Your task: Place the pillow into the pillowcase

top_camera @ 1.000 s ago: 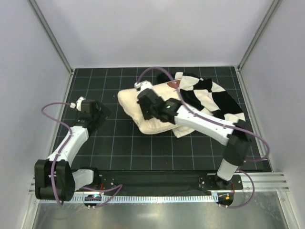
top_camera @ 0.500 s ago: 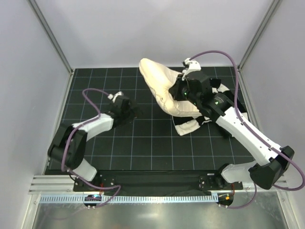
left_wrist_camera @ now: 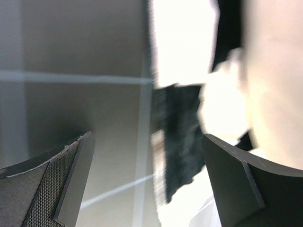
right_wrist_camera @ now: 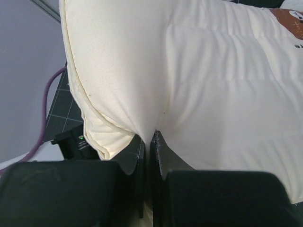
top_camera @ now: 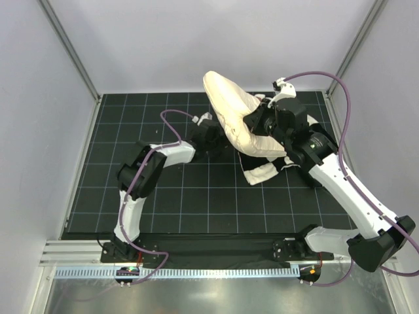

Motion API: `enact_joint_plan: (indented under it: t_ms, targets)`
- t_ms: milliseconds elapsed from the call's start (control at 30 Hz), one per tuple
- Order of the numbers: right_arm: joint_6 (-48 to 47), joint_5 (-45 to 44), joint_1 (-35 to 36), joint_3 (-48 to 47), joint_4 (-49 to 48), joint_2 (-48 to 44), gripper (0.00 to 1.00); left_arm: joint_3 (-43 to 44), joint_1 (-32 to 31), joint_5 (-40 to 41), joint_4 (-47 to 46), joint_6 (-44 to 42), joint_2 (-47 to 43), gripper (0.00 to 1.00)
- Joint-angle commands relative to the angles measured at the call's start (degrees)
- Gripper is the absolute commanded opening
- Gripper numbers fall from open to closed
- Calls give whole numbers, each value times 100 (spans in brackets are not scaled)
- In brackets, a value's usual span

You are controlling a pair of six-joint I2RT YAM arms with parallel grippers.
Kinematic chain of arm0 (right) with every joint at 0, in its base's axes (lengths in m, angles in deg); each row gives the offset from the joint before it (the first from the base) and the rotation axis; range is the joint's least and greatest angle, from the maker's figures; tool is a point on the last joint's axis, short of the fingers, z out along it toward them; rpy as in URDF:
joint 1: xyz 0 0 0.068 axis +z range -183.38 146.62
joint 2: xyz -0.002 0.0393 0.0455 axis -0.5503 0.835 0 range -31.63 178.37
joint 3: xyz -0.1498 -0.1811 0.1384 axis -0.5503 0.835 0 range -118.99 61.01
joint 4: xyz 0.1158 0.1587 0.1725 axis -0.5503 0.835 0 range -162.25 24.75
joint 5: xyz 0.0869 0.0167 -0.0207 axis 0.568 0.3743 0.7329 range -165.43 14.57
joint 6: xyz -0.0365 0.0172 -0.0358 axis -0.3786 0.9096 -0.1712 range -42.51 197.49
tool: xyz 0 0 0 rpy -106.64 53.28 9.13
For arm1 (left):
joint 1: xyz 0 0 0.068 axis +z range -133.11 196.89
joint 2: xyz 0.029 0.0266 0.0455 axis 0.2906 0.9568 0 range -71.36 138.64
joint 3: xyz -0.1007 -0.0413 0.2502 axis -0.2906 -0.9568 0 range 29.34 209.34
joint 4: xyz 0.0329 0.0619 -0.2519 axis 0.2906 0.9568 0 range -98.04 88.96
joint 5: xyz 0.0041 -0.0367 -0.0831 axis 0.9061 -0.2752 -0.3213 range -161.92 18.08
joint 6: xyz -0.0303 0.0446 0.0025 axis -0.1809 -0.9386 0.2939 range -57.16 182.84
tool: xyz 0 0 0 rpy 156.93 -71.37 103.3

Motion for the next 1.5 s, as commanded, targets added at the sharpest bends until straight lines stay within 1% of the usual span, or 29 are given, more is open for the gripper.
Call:
enact_joint_plan:
  t_ms: [0,100,200,233,300,333,367,433,467,533,567,600,700,733,800,833,867,933,967,1033,1067,1133,1267,1300,1333,1367,1400,1433,1467]
  targets:
    - [238,-179,-142,-127,-473,-292,4,722,-242,-123,-374,505,631,100]
    - [300,-118,-142,-144,-552,-327,4,1224,-356,-88,-226,681,1132,98]
    - [309,-21,-151,-145,-649,-318,4,1603,-426,-70,214,831,1579,93]
    - [300,-21,-151,-136,-675,-318,4,1761,-453,-96,214,997,1677,91]
    - [318,23,-151,-110,-702,-318,4,1954,-479,-184,144,1095,2018,84]
    - [318,41,-160,-101,-719,-318,4,2191,-497,-315,127,1174,2134,80]
    - [318,32,-151,-75,-728,-344,4,2323,-488,-403,83,1218,2274,67]
    - [335,50,-151,-39,-763,-379,4,2473,-480,-509,-408,1262,2555,53]
    - [335,41,-151,4,-755,-406,4,2509,-479,-518,-584,1271,2600,39]
    - [344,32,-151,57,-746,-485,4,2544,-427,-510,-1067,1193,2688,21]
    - [344,32,-151,92,-746,-529,4,2571,-401,-510,-1199,1088,2680,2]
    - [353,23,-151,154,-737,-607,4,2562,-383,-501,-1322,1017,2645,0]
    - [318,-82,-151,225,-641,-696,4,2335,-269,-440,-1639,631,2295,0]
    - [291,-117,-151,207,-597,-731,4,2203,-251,-413,-1866,516,1945,0]
    - [265,-109,-151,172,-526,-784,4,1807,-225,-343,-1930,95,1566,0]
    - [256,-161,-151,120,-500,-836,4,1641,-216,-360,-2069,-28,1137,0]
    - [247,-196,-160,84,-465,-871,4,1396,-216,-386,-2097,-169,933,0]
    - [221,-231,-151,-64,-394,-968,4,1201,-216,-474,-2150,-293,502,0]
    - [195,-214,-151,-144,-368,-995,4,1121,-216,-535,-2150,-319,109,0]
    - [177,-161,-151,-319,-228,-1012,4,902,-224,-694,-2150,-381,-263,0]
    - [159,-74,-151,-486,-158,-1021,4,753,-242,-729,-2141,-416,-673,0]
    - [151,5,-151,-662,-131,-1030,4,682,-277,-817,-2080,-565,-1062,0]
    - [264,295,-151,-926,-174,-987,4,909,-496,-800,-1169,-1022,-2028,0]
    - [291,357,-151,-1014,-174,-960,4,1110,-532,-765,-965,-1136,-2161,0]
    - [309,366,-151,-1267,-148,-908,4,1225,-567,-721,-789,-1311,-2276,0]
    - [309,375,-151,-1444,-26,-794,4,1374,-619,-694,-379,-1426,-2408,0]
    - [257,218,-151,-1663,105,-706,4,1671,-637,-668,-166,-1610,-2609,0]
    - [212,130,-151,-2178,263,-627,4,1848,-655,-650,10,-1707,-2724,0]
    - [151,-10,-160,-2471,639,-426,4,1981,-664,-650,360,-1769,-2812,0]
